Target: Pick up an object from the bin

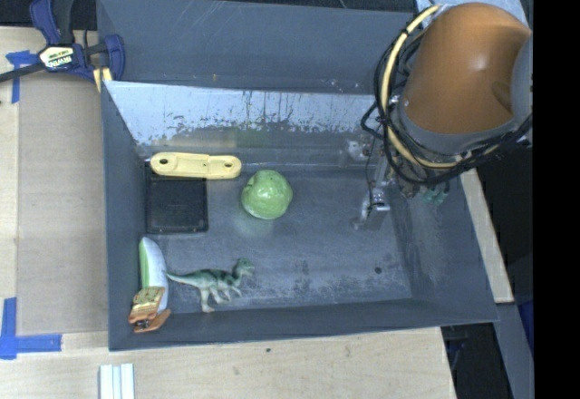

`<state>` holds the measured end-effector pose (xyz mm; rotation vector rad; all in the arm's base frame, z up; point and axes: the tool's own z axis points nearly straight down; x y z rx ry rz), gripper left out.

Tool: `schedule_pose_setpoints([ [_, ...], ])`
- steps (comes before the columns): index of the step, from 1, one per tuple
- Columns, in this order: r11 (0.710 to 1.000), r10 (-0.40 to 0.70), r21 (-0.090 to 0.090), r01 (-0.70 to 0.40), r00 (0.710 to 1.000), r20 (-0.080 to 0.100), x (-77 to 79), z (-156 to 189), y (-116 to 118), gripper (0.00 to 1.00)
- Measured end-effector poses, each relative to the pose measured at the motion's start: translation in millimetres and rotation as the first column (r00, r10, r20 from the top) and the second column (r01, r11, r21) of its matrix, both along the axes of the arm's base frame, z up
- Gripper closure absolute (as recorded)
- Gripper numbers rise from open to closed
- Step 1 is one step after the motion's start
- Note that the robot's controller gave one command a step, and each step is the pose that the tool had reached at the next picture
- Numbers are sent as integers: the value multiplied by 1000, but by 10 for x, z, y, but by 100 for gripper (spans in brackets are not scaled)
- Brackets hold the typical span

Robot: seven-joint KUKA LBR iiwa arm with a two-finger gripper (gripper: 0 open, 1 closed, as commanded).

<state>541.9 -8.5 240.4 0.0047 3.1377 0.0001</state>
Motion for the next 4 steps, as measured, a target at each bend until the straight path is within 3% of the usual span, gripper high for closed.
schedule_pose_setpoints([
  [1,998,65,0,-65,998,5,382,-1406,616,0],
  [2,1000,9,-1,-9,1000,17,573,-776,804,0],
  [3,992,126,1,-126,992,0,473,-1409,996,0],
  [4,999,36,3,-37,999,30,667,-1695,1625,0],
])
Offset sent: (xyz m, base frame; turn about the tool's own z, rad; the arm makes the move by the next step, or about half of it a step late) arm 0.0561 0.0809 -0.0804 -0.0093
